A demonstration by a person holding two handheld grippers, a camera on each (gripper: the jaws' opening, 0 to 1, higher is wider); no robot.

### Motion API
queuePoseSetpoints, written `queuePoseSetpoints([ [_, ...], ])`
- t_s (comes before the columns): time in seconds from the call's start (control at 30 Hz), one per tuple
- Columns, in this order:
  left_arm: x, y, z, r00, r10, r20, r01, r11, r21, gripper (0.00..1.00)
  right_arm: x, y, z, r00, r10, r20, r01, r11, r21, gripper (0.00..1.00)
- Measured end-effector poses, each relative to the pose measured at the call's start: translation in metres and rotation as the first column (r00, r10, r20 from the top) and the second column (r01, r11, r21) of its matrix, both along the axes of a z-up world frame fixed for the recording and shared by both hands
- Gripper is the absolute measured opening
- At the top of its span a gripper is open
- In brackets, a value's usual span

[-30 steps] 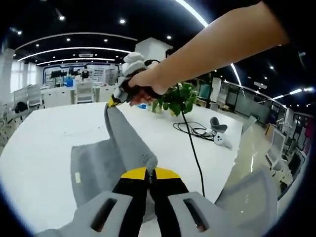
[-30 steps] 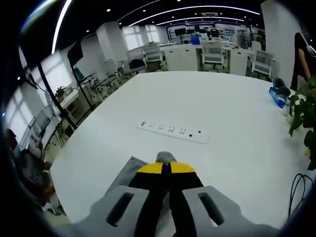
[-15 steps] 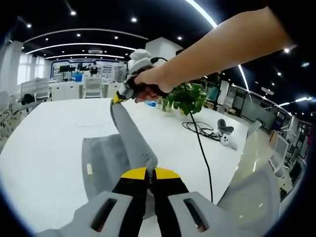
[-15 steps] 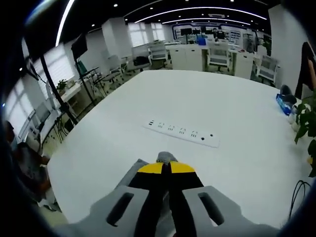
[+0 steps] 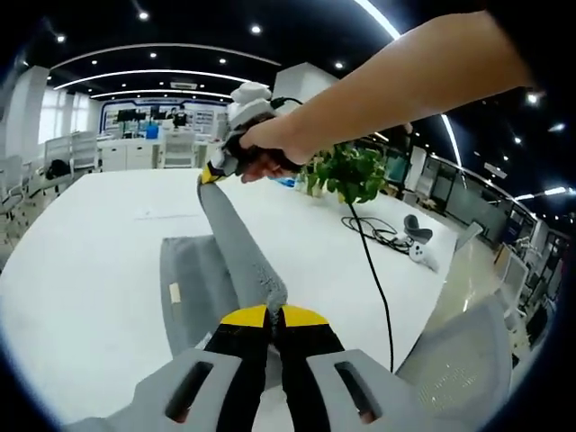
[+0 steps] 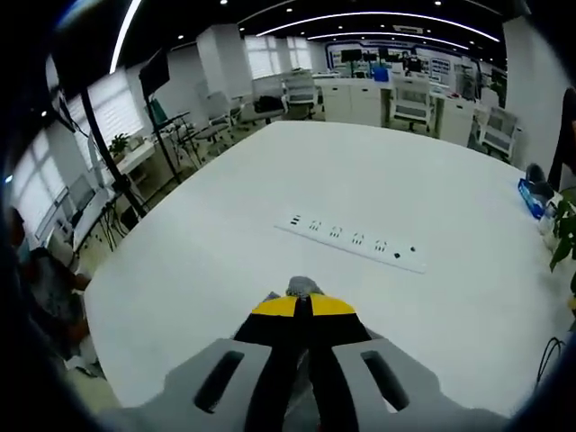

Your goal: Fold the towel on the table until its edges align and the towel forms a compact rectangular stack.

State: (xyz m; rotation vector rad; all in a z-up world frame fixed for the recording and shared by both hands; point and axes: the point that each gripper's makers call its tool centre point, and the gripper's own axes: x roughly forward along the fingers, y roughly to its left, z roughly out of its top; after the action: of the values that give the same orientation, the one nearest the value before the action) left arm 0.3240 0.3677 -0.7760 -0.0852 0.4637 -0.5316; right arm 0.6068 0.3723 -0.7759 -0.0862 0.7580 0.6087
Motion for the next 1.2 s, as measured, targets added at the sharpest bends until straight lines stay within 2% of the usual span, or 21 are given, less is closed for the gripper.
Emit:
queuePoseSetpoints([
  [0.1,-0.001,0.008,-0.008,0.999,0.008,-0.031,-0.008,1.000,0.007,0.04,-0.001,0.007,-0.006,1.000,0.015,0.001,-0.015,1.000,-0.012,0.00],
  [0.3,-0.003,0.021,-0.021,0.998,0.004,-0.058,-0.002,0.999,0.034,0.04,-0.002,0.017,-0.018,1.000,0.031,-0.007,-0.031,0.999,-0.020,0.00],
  [0.63,-0.006,0.033,-0.040,0.993,0.012,-0.115,-0.006,0.999,0.049,0.04,-0.005,0.032,-0.035,0.998,0.058,-0.008,-0.058,0.997,-0.044,0.00],
  [0.93,-0.006,0.043,-0.074,0.978,0.023,-0.207,0.001,0.993,0.115,0.04,-0.004,0.041,-0.052,0.996,0.090,0.009,-0.089,0.992,-0.086,0.00],
  [1.2,-0.009,0.051,-0.091,0.962,0.039,-0.272,-0.006,0.993,0.121,0.04,-0.006,0.049,-0.064,0.996,0.088,0.008,-0.087,0.992,-0.090,0.00],
])
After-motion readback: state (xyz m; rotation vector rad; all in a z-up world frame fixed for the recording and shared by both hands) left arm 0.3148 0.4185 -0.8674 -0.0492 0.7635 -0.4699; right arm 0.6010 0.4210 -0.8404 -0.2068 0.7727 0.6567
